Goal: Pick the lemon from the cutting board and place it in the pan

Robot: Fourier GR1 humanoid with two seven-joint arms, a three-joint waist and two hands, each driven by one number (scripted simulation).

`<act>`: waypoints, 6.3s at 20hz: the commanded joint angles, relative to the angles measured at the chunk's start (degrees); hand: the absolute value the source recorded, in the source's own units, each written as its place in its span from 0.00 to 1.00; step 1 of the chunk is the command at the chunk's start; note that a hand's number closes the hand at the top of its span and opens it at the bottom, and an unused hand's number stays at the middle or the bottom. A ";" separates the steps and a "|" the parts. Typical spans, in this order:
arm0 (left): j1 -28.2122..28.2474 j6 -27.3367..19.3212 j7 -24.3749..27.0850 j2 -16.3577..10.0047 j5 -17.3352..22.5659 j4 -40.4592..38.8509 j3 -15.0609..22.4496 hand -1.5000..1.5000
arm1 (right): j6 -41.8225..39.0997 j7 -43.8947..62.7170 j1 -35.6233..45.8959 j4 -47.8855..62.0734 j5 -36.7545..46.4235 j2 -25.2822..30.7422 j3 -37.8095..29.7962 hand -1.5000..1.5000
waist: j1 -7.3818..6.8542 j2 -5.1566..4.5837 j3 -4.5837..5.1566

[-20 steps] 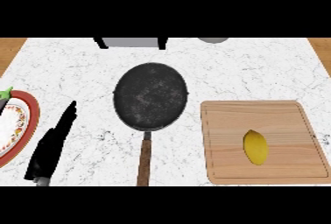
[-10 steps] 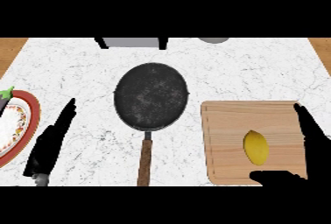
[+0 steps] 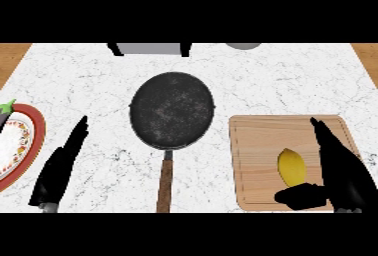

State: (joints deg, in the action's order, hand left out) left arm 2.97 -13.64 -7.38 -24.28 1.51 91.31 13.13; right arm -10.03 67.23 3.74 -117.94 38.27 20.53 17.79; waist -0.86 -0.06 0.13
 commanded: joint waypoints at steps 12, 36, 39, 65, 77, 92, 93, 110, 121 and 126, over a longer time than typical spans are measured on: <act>-2.33 0.40 -0.96 1.40 -0.90 -2.47 -1.97 0.50 | -7.68 14.81 6.16 11.31 5.17 -9.36 3.24 0.00 | 0.62 -0.01 -0.01; 3.41 3.53 0.81 3.19 -3.51 0.79 -3.36 0.50 | -8.24 2.02 1.84 21.52 13.94 -15.87 -5.75 0.00 | 0.68 0.13 -0.12; 2.59 3.08 3.16 5.11 -4.64 -1.19 -3.84 0.50 | -6.55 0.32 5.03 25.81 15.01 -18.17 -7.52 0.00 | 0.66 0.06 -0.12; 1.75 9.50 1.91 6.26 -5.86 -0.76 -9.68 0.50 | -12.48 -38.97 15.72 29.78 10.07 1.09 -11.18 1.00 | 0.10 0.03 -0.16; 0.20 9.09 0.61 8.33 -7.80 -1.36 -8.52 0.50 | 2.02 -47.71 34.67 32.74 15.58 -7.23 -7.48 1.00 | -0.19 -0.10 -0.12; -1.00 10.78 -1.62 9.03 -8.34 1.32 -8.22 0.50 | 16.77 -48.43 56.30 72.58 2.74 -20.45 -5.99 1.00 | -2.47 -0.64 -0.12; -4.01 12.27 0.81 7.23 -6.42 -4.87 -11.94 0.50 | 16.32 -50.95 56.36 74.10 1.29 -20.47 -6.78 1.00 | -1.94 -0.80 -0.09; -9.17 12.32 -1.90 10.75 -10.21 -3.03 -5.82 0.50 | 16.13 -50.44 57.60 91.03 -27.91 -20.53 -2.75 0.00 | -9.07 -2.42 -0.22; -4.07 12.32 -0.74 10.14 -10.13 -0.57 -6.16 0.50 | 40.28 -64.81 57.81 90.53 -38.95 -20.53 -7.66 0.00 | -7.34 -1.59 -0.23; -2.73 10.58 -0.78 10.79 -9.99 -1.12 -7.84 0.50 | 44.06 -69.06 58.18 93.72 -42.35 -20.53 -13.37 0.00 | -3.30 -1.08 -0.19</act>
State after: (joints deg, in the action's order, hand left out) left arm -1.23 -2.46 -7.82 -13.59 -9.00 89.52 6.37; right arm 30.52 1.99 62.94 -25.96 -1.29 0.00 7.83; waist -6.29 -1.52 -0.06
